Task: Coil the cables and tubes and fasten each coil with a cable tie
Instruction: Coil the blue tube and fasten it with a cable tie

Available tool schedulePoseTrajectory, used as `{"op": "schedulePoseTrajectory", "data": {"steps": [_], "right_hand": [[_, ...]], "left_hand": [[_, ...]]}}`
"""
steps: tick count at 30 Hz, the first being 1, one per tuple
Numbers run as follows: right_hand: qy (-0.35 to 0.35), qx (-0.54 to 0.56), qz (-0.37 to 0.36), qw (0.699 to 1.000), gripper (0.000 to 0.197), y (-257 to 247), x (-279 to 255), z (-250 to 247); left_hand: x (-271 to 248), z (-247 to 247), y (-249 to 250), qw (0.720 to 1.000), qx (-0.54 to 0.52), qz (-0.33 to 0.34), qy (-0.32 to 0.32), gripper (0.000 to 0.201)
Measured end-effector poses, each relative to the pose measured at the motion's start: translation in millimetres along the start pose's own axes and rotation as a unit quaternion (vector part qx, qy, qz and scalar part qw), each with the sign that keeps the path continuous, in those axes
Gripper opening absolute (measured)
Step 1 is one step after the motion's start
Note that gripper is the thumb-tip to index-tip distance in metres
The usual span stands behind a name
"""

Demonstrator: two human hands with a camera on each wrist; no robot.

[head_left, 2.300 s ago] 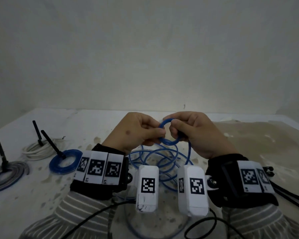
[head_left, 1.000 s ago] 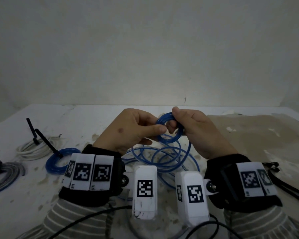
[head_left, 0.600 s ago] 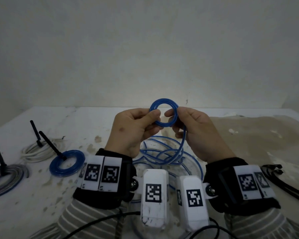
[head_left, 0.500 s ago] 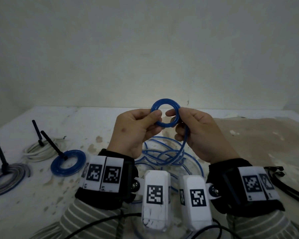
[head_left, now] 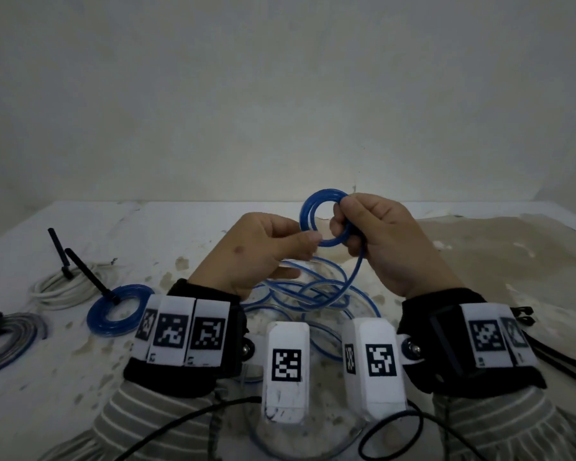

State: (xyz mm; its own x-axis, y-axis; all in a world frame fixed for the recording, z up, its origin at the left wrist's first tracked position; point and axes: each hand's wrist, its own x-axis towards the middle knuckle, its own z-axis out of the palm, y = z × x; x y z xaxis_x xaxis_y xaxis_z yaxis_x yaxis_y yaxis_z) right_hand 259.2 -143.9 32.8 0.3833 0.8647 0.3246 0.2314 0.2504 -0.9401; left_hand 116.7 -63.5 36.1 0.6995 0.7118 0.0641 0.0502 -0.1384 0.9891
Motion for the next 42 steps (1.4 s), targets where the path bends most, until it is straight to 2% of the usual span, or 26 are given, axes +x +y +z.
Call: {"op": "schedulePoseTrajectory", "data": {"steps": [3,4,7,11,15,17,19,23,27,33,38,42], "right_hand": [[-0.057,-0.076,-0.011,0.995,0.029,-4.0,-2.8,-1.4],[-0.08,-0.119,-0.013,0.99,0.03,-5.0,-3.9,-1.4],[-0.123,-0.239,-0.026,0.963,0.033,-6.4,-5.8,-0.4],[-0.123,-0.286,-0.043,0.95,0.033,-7.6,-6.1,4.9],[-0.084,-0.215,-0.043,0.972,0.021,-2.0,-4.8,13.8],[-0.044,-0.127,-0.034,0.99,0.012,-0.2,-3.3,13.6],[-0.028,-0.06,-0.022,0.998,0.017,1.6,-1.8,11.0],[-0.022,0.077,0.032,0.996,0.023,4.5,-1.2,12.0],[0.035,0.152,0.04,0.987,0.026,5.1,0.6,15.8],[0.04,0.153,0.0,0.987,0.02,3.9,0.7,8.3],[0.002,0.24,0.009,0.971,0.02,1.7,0.7,9.2],[-0.004,0.231,0.001,0.973,0.02,-3.2,0.3,5.3]], "left_hand": [[0.9,-9.8,1.2,0.998,0.016,0.05,0.04,0.04],[0.1,-11.8,2.4,0.997,0.015,0.064,0.04,0.038],[-3.2,-13.2,4.2,0.994,0.071,0.079,0.006,0.01],[-2.9,-18.3,2.1,0.989,0.134,0.032,-0.053,0.004],[-2.4,-24.0,1.0,0.99,0.124,0.025,-0.06,0.005],[-0.5,-23.2,-1.8,0.995,0.082,0.041,-0.028,0.003],[3.5,-20.6,-4.8,0.999,0.018,0.048,0.012,0.01],[10.7,-9.0,-8.5,0.986,-0.155,0.029,0.056,0.018],[13.2,2.0,-9.7,0.958,-0.279,0.007,0.06,0.016],[11.9,7.7,-6.7,0.946,-0.323,0.001,0.033,0.012],[10.6,10.0,-2.1,0.928,-0.372,0.023,0.024,0.011],[10.1,12.5,-2.1,0.941,-0.336,0.035,0.011,0.007]]}}
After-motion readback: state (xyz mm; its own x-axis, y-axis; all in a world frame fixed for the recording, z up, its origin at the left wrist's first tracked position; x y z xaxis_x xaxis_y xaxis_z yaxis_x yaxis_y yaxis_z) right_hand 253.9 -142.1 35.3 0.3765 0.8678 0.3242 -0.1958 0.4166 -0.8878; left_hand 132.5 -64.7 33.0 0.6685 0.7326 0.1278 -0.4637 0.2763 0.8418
